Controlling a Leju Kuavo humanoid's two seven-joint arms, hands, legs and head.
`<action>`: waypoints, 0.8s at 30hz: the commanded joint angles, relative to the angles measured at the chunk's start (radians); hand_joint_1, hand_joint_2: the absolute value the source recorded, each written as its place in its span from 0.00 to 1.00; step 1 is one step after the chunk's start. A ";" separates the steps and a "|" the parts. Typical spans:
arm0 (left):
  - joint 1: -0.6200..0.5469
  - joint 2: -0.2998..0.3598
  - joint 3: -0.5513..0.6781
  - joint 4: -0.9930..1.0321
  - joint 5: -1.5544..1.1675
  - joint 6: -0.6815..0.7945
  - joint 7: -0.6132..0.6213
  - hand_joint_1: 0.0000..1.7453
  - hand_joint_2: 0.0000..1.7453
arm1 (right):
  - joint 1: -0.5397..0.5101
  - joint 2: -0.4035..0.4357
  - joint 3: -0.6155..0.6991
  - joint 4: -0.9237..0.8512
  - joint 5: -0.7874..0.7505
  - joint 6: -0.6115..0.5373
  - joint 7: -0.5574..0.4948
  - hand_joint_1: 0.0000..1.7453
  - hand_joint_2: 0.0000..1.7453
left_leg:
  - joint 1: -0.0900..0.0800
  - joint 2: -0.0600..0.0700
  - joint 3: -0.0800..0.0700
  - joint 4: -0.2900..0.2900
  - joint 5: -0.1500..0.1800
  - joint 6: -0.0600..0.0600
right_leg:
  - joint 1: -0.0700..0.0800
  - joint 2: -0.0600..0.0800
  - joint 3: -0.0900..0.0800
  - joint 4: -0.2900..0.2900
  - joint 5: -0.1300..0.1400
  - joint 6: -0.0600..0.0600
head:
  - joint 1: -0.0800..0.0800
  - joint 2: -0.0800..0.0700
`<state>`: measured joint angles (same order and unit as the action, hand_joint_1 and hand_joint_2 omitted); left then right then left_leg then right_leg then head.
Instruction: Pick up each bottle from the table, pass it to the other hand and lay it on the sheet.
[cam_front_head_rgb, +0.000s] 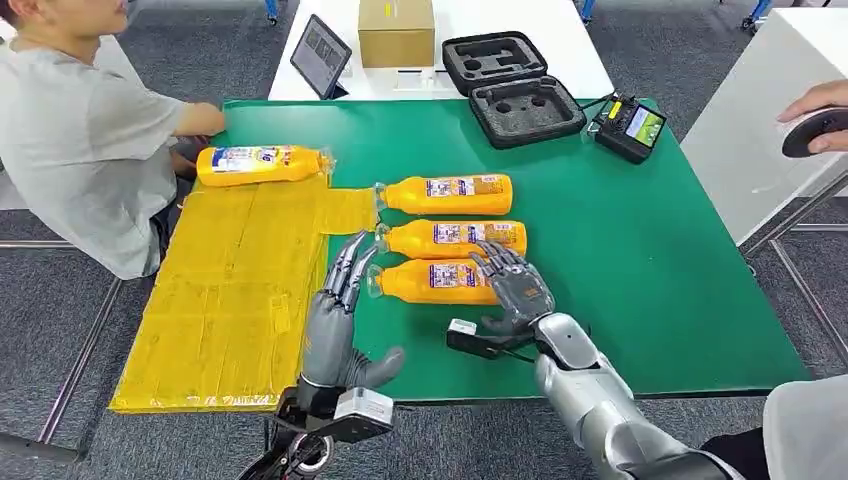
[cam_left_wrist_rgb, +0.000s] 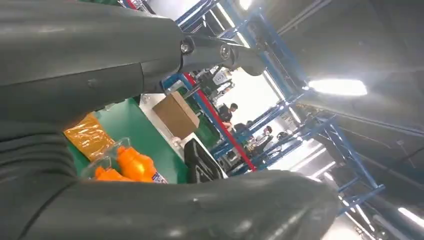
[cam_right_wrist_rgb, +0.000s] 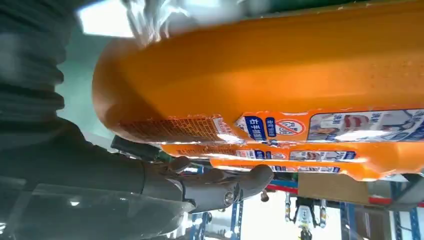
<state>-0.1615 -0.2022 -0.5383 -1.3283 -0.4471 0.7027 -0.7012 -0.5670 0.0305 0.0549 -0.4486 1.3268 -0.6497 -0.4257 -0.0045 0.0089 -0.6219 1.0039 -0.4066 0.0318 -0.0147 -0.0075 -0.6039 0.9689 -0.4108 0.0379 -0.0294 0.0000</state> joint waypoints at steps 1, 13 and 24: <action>-0.034 0.006 -0.003 0.054 0.001 -0.005 0.003 0.00 0.00 | -0.047 0.010 0.005 0.119 -0.009 0.028 -0.001 0.00 1.00 | 0.001 0.000 0.003 0.000 -0.001 -0.002 | 0.001 0.001 0.003 0.000 -0.001 -0.001 | 0.000 0.000; -0.042 0.005 0.010 0.067 0.004 -0.005 0.003 0.00 0.00 | -0.053 0.027 0.002 0.146 -0.033 0.107 -0.021 0.02 1.00 | 0.001 0.000 0.004 -0.001 -0.001 -0.002 | 0.001 0.001 0.004 -0.001 -0.001 -0.001 | 0.000 0.000; -0.048 0.001 0.011 0.064 0.012 -0.005 0.003 0.00 0.00 | -0.055 0.030 0.011 0.152 -0.032 0.157 -0.011 0.77 1.00 | 0.002 -0.003 0.006 -0.001 -0.002 -0.002 | 0.001 -0.002 0.006 -0.001 -0.002 -0.002 | 0.000 0.000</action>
<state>-0.1768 -0.2079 -0.5375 -1.3184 -0.4379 0.7027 -0.7012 -0.6132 0.0523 0.0546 -0.3819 1.2901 -0.5253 -0.4452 -0.0044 0.0091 -0.6208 1.0039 -0.4065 0.0317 -0.0146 -0.0074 -0.6033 0.9689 -0.4108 0.0379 -0.0294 0.0000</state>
